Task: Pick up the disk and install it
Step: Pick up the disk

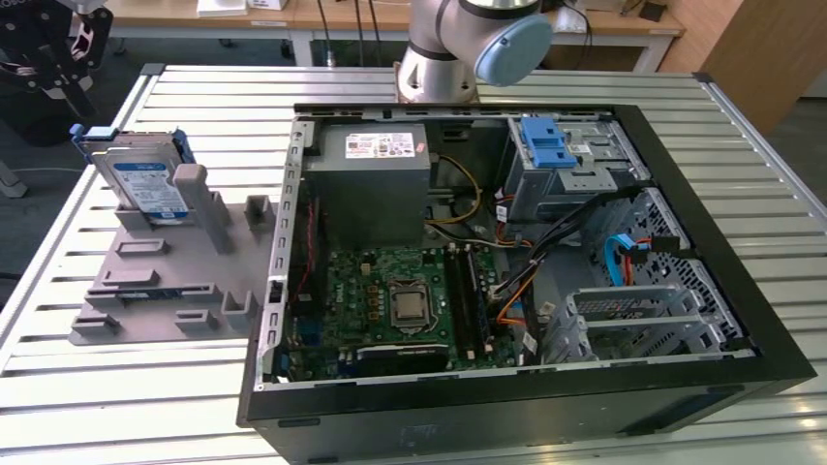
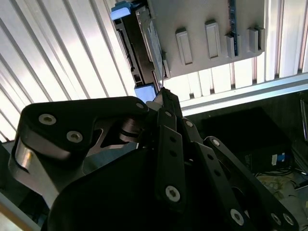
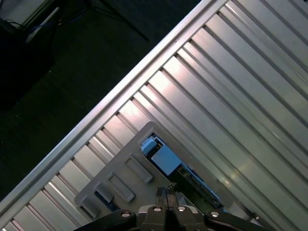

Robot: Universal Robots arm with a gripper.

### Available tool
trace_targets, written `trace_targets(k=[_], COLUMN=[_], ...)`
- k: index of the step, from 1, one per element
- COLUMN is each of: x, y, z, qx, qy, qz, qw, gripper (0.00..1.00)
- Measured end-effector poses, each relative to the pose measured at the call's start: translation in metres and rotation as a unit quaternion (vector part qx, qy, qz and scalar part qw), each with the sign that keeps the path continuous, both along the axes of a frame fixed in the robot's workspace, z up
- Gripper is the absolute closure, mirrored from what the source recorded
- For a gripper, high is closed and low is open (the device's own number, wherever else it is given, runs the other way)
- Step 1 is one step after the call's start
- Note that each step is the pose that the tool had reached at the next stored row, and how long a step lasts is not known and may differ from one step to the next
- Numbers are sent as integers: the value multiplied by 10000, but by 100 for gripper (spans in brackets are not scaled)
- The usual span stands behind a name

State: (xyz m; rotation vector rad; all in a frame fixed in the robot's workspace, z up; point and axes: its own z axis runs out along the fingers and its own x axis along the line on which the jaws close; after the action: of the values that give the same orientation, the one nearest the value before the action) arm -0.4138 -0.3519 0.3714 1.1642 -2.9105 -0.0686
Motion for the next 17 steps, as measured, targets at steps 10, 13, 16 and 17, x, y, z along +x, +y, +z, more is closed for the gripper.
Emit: trace_targets(k=[10,13,16,17], x=[0,0,0,0], y=[0,0,0,0], z=[0,0,0,0], qx=[0,0,0,0], qy=[0,0,0,0], qz=[299,398,485,511], qw=[9996,9992,9988,9987], gripper=[89,89,89,89])
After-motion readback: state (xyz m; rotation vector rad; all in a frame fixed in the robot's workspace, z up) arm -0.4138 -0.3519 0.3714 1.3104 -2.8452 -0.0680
